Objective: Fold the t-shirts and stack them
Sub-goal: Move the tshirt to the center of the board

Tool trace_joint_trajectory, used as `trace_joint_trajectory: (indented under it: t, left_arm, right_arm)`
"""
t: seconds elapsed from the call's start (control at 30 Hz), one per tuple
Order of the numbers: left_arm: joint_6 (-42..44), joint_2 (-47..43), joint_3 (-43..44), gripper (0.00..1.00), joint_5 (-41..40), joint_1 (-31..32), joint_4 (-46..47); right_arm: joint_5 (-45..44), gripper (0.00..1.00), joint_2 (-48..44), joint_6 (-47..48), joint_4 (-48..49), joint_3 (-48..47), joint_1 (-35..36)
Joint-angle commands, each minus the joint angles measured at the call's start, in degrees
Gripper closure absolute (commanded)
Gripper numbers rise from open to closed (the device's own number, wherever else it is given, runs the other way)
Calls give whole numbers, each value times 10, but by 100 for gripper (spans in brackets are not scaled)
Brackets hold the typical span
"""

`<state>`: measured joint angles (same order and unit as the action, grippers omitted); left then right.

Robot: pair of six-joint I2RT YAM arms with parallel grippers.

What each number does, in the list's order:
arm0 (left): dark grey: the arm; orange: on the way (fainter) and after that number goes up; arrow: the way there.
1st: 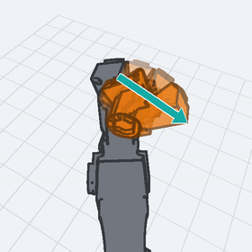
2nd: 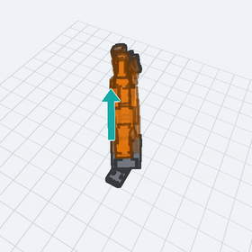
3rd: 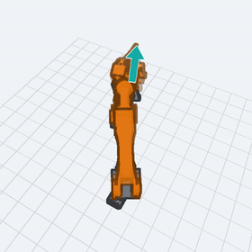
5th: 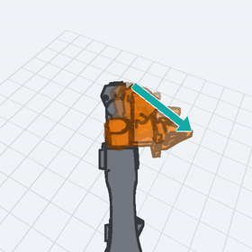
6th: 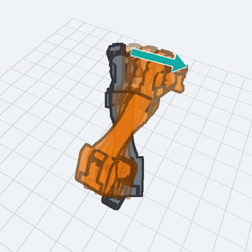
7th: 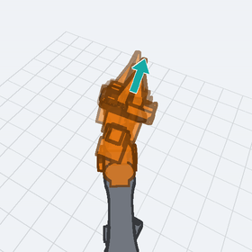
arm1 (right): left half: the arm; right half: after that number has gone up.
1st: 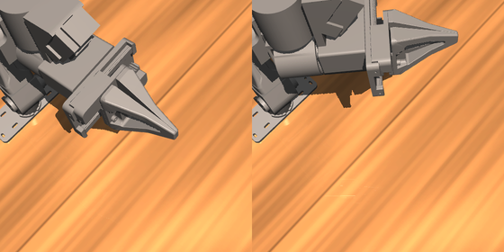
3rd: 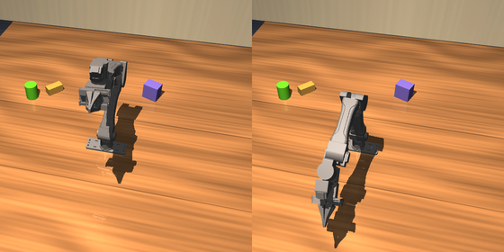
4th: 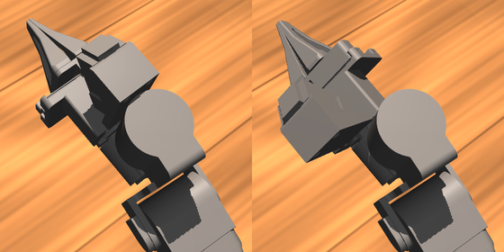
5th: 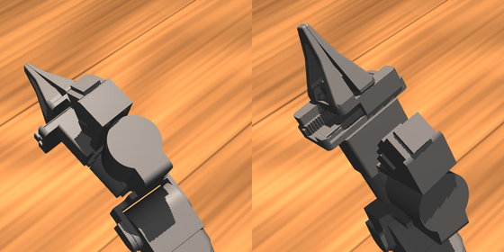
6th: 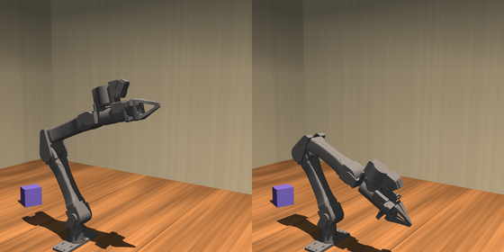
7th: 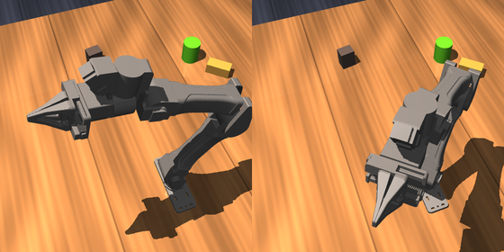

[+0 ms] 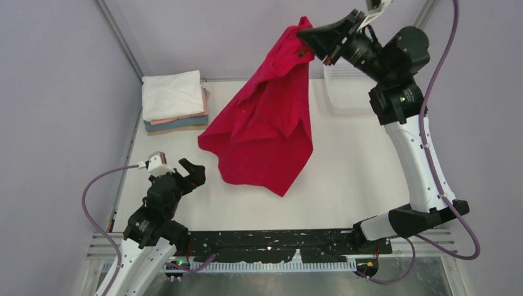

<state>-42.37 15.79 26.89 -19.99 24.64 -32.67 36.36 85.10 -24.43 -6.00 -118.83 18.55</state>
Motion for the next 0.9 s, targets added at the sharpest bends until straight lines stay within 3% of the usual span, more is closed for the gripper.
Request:
trace_joint_trajectory:
  t: [0.0, 0.13, 0.33, 0.37, 0.47, 0.57, 0.6, 0.73, 0.87]
  left_arm:
    - [-44, 1, 31, 0, -69, 1, -86]
    - [-54, 47, 39, 0, -78, 0, -103]
    - [-53, 170, 18, 0, -17, 1, -10]
    - [-46, 197, 23, 0, -5, 0, 4]
    - [-39, 276, 48, 0, -9, -5, 22]
    - [-23, 346, 69, 0, 32, -33, 67]
    - [-16, 368, 71, 0, 59, -48, 91]
    - [5, 474, 101, 0, 118, -105, 141]
    - [17, 563, 151, 3, 149, -146, 145]
  right_arm:
    - [-83, 95, -125, 68, 43, 216, -3]
    - [-194, 92, -219, 78, 42, 499, -40]
    - [-280, 81, -213, 77, 12, 745, -106]
    - [-309, 79, -188, 79, 7, 755, -116]
    - [-404, 35, -145, 77, -40, 751, -130]
    - [-461, 15, -143, 73, -61, 731, -131]
    - [-481, 2, -149, 71, -61, 728, -131]
    - [-519, 5, -209, 73, -73, 731, -99]
    - [-499, 5, -250, 76, -80, 758, -75]
